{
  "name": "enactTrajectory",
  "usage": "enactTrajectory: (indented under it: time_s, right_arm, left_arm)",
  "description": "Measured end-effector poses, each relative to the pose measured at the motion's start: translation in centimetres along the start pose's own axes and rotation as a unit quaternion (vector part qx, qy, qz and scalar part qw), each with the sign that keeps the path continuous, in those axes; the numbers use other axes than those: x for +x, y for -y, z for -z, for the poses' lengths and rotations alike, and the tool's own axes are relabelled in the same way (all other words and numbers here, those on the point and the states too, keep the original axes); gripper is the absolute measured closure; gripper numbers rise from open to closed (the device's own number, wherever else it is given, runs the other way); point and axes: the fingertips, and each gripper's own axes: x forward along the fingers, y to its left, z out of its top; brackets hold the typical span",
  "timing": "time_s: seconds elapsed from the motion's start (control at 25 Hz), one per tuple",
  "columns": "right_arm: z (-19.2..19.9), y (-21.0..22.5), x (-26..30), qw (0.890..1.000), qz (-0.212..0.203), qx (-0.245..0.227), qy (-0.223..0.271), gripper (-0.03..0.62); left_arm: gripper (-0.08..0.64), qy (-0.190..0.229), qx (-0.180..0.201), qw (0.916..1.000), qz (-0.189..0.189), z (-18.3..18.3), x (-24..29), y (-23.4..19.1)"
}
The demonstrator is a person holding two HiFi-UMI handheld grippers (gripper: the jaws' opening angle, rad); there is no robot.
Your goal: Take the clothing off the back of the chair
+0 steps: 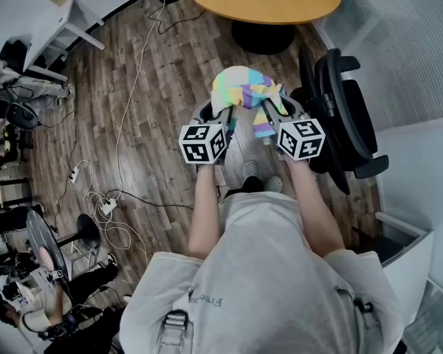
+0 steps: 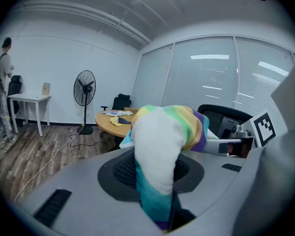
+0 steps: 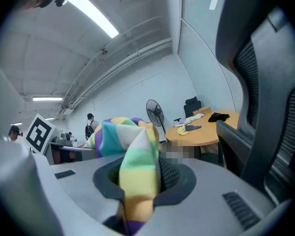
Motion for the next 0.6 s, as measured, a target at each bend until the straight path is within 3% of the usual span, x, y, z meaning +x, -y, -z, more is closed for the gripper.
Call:
enactTrajectory:
  time_s: [0.6]
  right_arm:
    - [-0.3,-0.5,0.1,1.000,-0.008,-0.005,0.006,0.488]
  left_arm:
    - [0.433,0.014,0.005,0.9999,0.000,-1.0,-0.8,0.1]
